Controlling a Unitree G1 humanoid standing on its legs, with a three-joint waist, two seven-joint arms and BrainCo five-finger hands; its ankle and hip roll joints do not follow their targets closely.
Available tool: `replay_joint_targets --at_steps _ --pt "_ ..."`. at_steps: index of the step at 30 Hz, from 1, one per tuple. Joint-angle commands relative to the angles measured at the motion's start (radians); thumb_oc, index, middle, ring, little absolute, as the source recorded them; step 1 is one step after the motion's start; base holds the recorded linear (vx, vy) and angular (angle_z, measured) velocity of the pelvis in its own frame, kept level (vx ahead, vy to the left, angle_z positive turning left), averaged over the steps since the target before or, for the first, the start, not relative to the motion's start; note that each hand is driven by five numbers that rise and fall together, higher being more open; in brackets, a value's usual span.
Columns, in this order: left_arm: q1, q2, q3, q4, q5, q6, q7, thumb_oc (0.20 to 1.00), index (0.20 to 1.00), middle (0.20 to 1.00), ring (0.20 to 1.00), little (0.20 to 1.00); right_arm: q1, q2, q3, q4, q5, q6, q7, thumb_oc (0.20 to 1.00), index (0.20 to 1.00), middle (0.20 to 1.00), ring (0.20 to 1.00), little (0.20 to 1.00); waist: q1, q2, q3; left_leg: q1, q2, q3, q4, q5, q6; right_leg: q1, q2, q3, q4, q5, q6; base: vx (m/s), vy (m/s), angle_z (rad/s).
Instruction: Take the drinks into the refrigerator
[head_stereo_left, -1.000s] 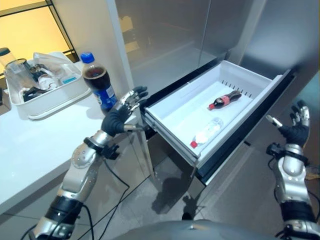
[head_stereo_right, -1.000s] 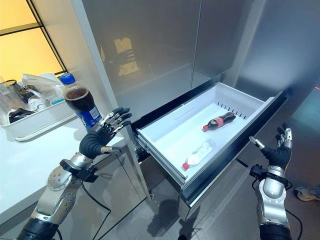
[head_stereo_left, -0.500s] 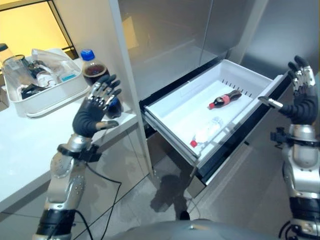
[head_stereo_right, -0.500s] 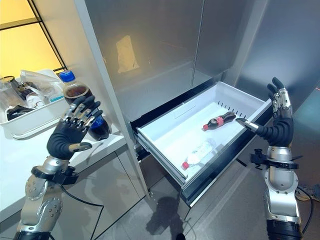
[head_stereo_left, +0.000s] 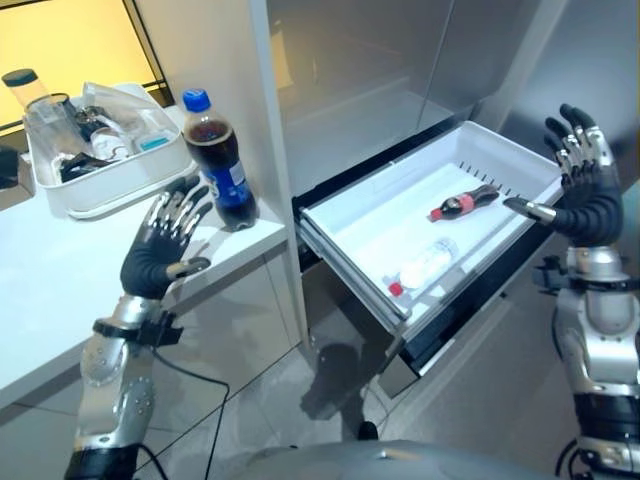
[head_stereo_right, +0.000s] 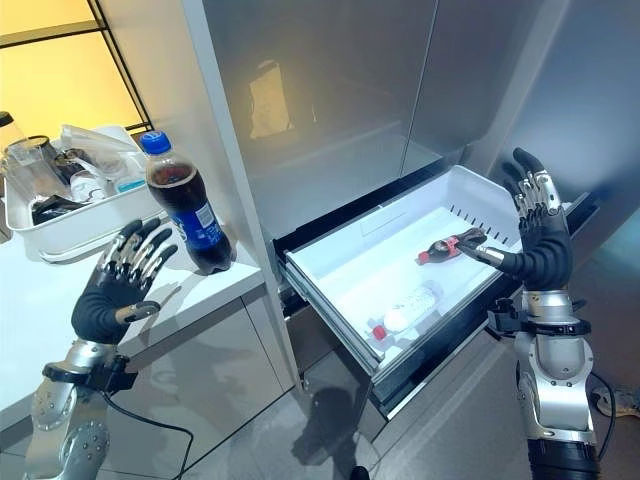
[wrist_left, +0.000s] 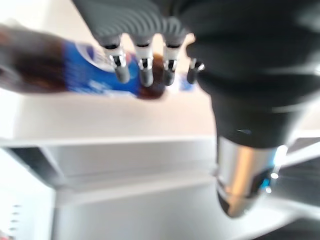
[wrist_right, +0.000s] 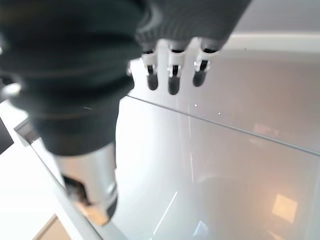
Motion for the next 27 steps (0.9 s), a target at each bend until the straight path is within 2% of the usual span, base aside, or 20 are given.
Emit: replay_joint_targets --at_steps 1,8,16,21,27 --pt "-0.014 0.042 0.043 0.008 0.006 -0.050 0.024 1.000 1.000 1.000 1.000 1.000 -0.087 0.000 -0.012 -0.069 0.048 -0.051 0.003 1.000 1.000 1.000 1.000 1.000 0.019 -0.035 -0.013 -0.018 -0.005 -0.073 0.001 -0.042 0.005 0.012 -0.073 -0.032 0.050 0.003 0.109 0.00 0.000 0.00" --pt "-0.034 0.009 0.112 0.113 0.209 -0.094 0.233 1.000 1.000 1.000 1.000 1.000 -0.076 -0.005 -0.009 -0.055 0.060 -0.037 0.013 1.000 1.000 1.000 1.000 1.000 0.027 -0.041 -0.011 -0.022 -0.003 -0.079 0.001 -0.039 0.004 0.012 -0.075 -0.045 0.049 -0.001 0.105 0.00 -0.005 0.02" --pt "-0.086 -0.016 0.115 0.137 0.285 -0.101 0.332 1.000 1.000 1.000 1.000 1.000 -0.077 -0.007 0.012 -0.050 0.050 -0.019 0.019 1.000 1.000 1.000 1.000 1.000 0.025 -0.046 -0.012 -0.021 -0.004 -0.080 0.001 -0.041 0.004 0.016 -0.074 -0.047 0.048 -0.001 0.104 0.00 -0.002 0.02" --pt "-0.177 0.012 0.089 0.203 0.376 -0.082 0.444 1.000 1.000 1.000 1.000 1.000 -0.088 -0.010 0.051 -0.032 0.052 -0.004 0.016 1.000 1.000 1.000 1.000 1.000 0.013 -0.044 -0.015 -0.013 -0.002 -0.072 0.001 -0.043 0.002 0.018 -0.072 -0.044 0.050 -0.002 0.103 0.00 0.000 0.00" --pt "-0.269 0.069 0.056 0.252 0.452 -0.063 0.503 1.000 1.000 1.000 1.000 1.000 -0.104 -0.017 0.079 -0.025 0.070 0.009 0.020 1.000 1.000 1.000 1.000 1.000 0.000 -0.041 -0.017 -0.006 -0.002 -0.064 0.001 -0.047 0.000 0.020 -0.071 -0.038 0.051 -0.001 0.105 0.00 0.000 0.00"
